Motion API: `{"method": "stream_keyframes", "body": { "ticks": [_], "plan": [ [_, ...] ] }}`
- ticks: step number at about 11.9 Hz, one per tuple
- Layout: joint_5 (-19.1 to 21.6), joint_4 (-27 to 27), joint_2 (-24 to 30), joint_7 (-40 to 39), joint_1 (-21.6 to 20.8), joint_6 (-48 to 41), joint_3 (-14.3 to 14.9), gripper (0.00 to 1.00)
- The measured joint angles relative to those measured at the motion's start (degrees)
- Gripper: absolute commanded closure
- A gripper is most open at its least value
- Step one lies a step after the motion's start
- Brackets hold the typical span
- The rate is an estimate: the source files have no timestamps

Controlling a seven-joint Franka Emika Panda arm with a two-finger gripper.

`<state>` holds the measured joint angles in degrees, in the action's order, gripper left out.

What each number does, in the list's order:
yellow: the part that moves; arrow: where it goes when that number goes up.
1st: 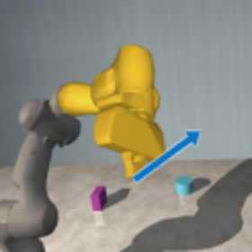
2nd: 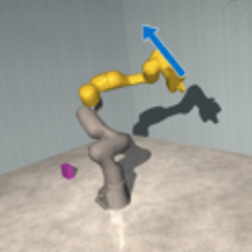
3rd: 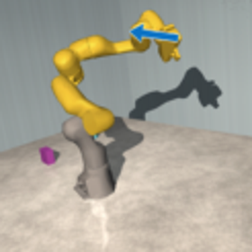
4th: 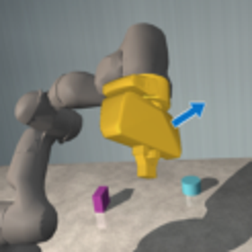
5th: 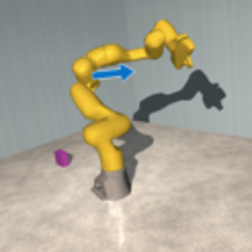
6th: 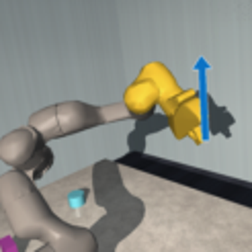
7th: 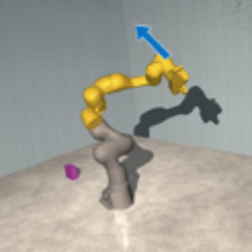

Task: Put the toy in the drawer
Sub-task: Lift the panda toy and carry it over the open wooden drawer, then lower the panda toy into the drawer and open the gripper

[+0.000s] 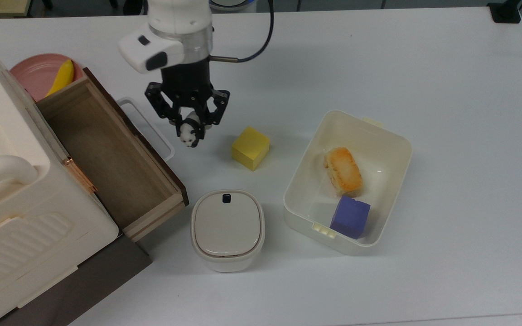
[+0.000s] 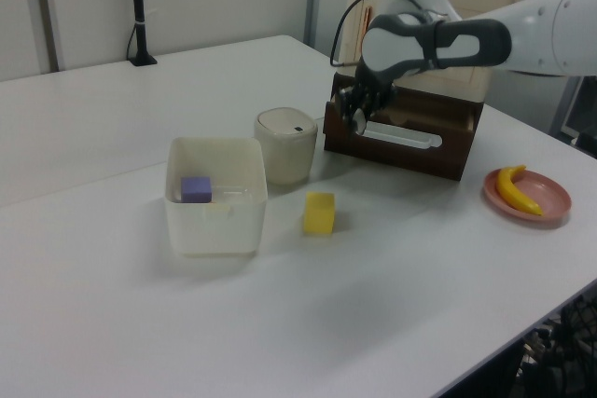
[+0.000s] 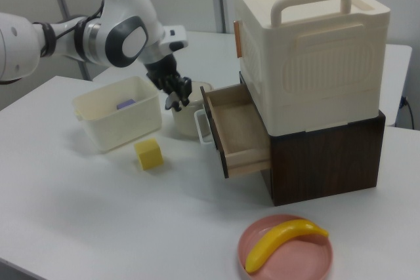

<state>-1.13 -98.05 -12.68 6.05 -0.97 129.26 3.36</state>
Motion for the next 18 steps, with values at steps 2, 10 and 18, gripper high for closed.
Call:
{"method": "stream_keyframes", "body": {
  "ticks": [2, 10, 18],
  "plan": [
    [0.89, 2.1, 0.03, 0.0, 2.28, 0.0, 0.5, 1.0],
    [0.97, 4.12, -0.29, -2.12, 5.6, 0.0, 6.1, 0.97],
    [0.97, 4.1, -0.99, -3.75, 6.97, 0.0, 6.13, 0.0]
  ]
}}
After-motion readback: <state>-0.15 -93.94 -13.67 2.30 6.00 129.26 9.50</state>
